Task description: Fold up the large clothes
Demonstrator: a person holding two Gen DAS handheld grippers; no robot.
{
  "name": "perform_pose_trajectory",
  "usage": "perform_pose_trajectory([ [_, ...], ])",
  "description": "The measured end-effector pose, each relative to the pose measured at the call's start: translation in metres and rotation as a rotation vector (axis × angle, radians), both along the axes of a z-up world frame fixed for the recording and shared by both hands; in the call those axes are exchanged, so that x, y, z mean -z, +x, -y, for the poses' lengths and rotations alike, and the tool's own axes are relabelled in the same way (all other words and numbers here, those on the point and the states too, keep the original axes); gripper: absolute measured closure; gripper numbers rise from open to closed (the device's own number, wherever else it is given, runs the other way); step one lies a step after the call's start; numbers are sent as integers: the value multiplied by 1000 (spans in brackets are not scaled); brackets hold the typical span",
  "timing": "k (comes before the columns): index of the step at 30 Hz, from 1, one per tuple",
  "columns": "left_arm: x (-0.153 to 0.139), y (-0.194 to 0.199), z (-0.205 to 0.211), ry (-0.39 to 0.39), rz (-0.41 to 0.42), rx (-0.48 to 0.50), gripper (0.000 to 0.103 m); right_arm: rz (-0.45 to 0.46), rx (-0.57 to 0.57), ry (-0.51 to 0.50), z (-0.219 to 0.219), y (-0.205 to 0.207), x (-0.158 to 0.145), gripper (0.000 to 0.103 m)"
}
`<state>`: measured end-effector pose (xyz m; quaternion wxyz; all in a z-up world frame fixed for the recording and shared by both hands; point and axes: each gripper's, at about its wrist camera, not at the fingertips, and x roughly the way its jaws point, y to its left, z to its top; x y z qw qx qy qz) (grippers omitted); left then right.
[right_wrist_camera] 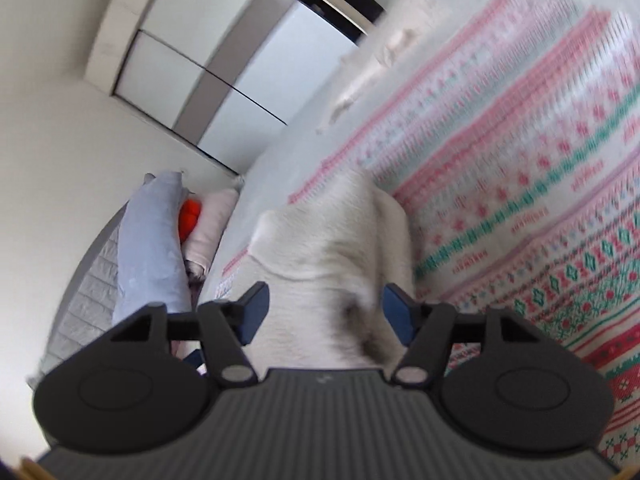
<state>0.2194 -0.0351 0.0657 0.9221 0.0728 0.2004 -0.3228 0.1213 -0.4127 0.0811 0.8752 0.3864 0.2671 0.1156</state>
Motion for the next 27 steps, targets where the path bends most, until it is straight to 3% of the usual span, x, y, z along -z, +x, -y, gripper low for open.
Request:
perform_pose_trajectory([
  [2, -1, 1, -1, -1, -2, -18, 39, 43, -17, -93, -23, 0, -13, 48],
  [5, 6, 5, 4, 20, -49, -22, 39, 73, -8, -324, -68, 15, -27, 48],
  [7, 18, 9, 12, 66, -101, -5, 41, 35, -1, -440, -92, 26, -23, 48],
  [13, 30, -8, 22, 151, -62, 14, 40, -118, -36, -646, -121, 37, 24, 50],
  [19, 27, -21, 22, 184, -33, -13, 39, -113, -17, -728, -134, 26, 30, 50],
  [24, 22, -27, 8, 147, -76, -45, 39, -71, 7, -768, -143, 14, 26, 49],
  [27, 24, -31, 0, 145, -113, -102, 33, -74, 16, -769, -143, 9, 23, 47],
])
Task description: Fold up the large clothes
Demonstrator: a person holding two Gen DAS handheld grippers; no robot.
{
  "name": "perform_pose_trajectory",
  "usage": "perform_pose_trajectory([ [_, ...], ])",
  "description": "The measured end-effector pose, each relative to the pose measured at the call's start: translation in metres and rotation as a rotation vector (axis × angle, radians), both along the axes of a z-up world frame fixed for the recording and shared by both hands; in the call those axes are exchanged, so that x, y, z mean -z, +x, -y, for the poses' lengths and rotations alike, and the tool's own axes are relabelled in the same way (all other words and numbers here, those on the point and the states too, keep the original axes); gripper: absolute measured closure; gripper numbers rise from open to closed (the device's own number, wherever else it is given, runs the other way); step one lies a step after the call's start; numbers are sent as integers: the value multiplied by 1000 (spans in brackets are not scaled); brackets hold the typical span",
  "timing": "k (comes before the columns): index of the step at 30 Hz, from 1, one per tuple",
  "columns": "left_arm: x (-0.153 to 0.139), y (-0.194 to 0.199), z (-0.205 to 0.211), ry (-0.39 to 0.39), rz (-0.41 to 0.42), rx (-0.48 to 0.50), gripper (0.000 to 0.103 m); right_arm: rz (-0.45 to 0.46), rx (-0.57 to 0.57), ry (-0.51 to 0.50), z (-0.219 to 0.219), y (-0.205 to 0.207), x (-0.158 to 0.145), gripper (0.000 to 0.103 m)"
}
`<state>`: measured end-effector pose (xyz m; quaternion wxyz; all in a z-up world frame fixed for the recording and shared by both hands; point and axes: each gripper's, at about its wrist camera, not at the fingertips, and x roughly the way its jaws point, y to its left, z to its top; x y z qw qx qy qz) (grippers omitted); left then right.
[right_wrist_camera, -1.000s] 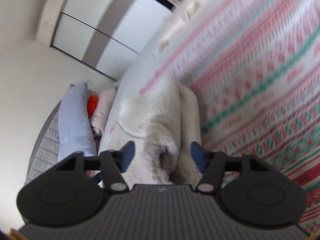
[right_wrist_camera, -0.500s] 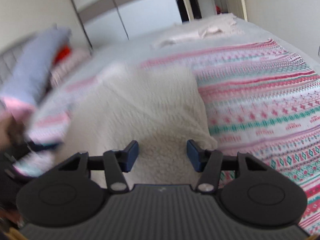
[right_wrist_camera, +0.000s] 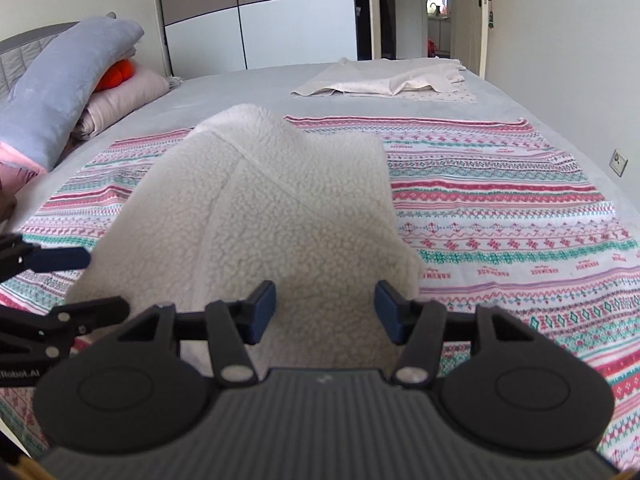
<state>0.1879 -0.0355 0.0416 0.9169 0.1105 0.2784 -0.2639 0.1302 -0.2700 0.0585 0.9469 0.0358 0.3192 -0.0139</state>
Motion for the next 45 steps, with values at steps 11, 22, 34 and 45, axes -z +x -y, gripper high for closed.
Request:
perform_pose_trajectory([
  [11, 5, -26, -18, 1, -100, -291, 4, 28, 66, -113, -31, -47, -9, 13],
  [22, 13, -45, -30, -4, -143, -436, 0, 8, 170, -133, -46, -70, -3, 0],
  [34, 26, -62, -33, 1, -160, -495, 0, -38, 165, -135, -55, -79, 11, 0],
  [45, 27, -64, -32, 5, -155, -484, 0, -44, 175, -144, -51, -80, 13, 0],
])
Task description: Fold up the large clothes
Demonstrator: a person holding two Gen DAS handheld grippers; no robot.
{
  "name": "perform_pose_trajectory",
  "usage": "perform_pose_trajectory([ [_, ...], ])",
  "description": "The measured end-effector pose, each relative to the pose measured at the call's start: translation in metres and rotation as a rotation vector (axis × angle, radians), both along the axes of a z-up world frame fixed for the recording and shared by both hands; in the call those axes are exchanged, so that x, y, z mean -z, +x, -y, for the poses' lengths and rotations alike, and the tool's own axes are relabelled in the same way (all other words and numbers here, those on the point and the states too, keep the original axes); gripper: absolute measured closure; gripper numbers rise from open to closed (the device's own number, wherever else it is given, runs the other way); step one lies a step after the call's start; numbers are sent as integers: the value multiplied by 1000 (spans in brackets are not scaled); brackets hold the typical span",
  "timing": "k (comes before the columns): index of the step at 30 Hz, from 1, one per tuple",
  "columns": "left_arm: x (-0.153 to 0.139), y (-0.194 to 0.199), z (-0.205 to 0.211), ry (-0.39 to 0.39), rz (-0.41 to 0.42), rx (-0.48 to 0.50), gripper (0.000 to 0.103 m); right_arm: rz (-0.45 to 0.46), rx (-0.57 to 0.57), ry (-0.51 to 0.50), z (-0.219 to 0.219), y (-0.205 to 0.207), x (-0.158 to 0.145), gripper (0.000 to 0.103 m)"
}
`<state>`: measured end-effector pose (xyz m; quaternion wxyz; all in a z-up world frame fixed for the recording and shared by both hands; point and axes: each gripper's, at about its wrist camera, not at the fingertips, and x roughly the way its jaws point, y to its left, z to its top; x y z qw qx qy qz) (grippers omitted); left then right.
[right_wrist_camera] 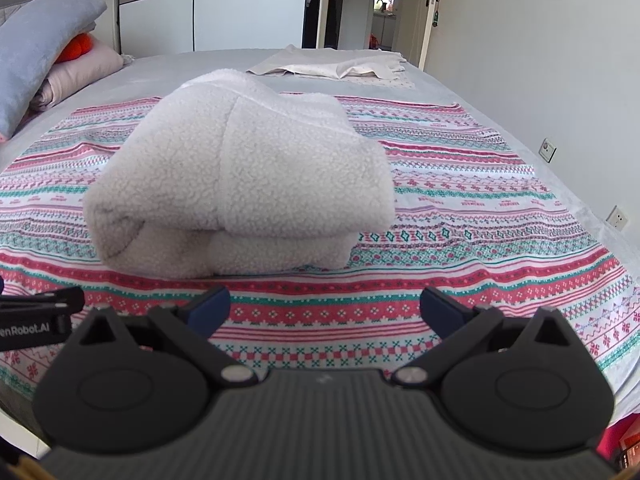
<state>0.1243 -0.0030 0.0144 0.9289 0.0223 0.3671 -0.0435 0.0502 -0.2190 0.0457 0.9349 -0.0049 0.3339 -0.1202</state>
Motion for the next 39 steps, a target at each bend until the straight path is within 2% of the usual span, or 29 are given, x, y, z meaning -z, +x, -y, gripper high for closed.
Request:
perform_pose_trajectory([
  [39, 2, -1, 3, 12, -4, 16, 0, -10, -11, -7, 0, 2, 3, 0],
])
